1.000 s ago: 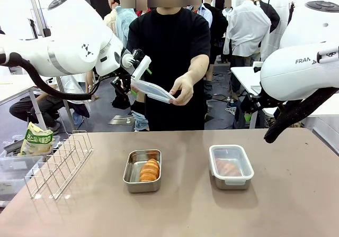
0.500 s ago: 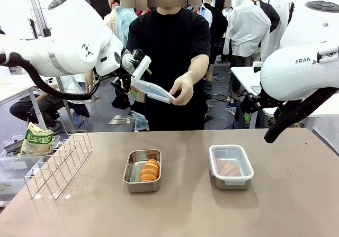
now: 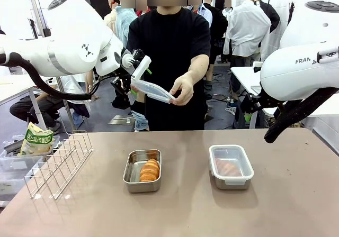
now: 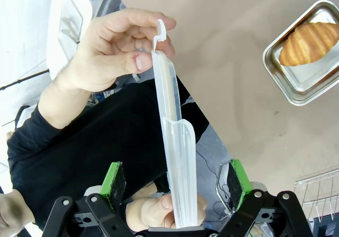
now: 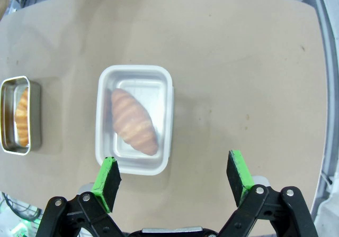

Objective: Place the bread in airtight containers.
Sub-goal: Release when the human grabs the Airtight Container lid.

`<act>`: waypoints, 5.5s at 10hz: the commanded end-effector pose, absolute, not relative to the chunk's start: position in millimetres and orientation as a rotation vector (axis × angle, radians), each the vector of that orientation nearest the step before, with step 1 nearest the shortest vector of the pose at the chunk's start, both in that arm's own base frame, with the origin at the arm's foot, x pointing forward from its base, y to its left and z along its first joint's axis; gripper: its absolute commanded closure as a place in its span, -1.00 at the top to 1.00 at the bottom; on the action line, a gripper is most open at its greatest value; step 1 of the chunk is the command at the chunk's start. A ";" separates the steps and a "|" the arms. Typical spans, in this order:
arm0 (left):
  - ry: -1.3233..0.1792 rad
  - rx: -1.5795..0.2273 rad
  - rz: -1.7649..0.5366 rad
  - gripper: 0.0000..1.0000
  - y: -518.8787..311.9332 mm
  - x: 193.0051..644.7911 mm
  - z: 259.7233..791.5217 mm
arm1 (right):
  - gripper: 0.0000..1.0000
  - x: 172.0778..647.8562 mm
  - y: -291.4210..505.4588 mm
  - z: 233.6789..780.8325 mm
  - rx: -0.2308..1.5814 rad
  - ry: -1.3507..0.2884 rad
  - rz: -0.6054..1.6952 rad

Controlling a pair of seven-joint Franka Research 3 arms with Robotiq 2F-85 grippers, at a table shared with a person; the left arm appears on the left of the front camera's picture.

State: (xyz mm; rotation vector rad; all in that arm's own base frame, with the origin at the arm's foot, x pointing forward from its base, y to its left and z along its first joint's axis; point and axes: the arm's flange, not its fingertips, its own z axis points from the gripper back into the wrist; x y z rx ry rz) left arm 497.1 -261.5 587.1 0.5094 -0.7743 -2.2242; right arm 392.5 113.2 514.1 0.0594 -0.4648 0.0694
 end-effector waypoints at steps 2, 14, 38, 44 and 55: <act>-0.776 0.512 -2.222 1.00 -260.6 497.4 587.8 | 1.00 392.7 112.6 513.4 0.069 -0.460 0.069; -0.776 0.512 -2.222 1.00 -260.6 497.4 587.8 | 1.00 392.7 112.6 513.4 0.069 -0.460 0.069; -0.776 0.512 -2.222 1.00 -260.6 497.4 587.8 | 1.00 392.7 112.6 513.4 0.069 -0.460 0.069; -0.776 0.512 -2.222 1.00 -260.6 497.4 587.8 | 1.00 392.7 112.6 513.4 0.069 -0.460 0.069; -0.776 0.512 -2.222 1.00 -260.6 497.4 587.8 | 1.00 392.7 112.6 513.4 0.069 -0.460 0.069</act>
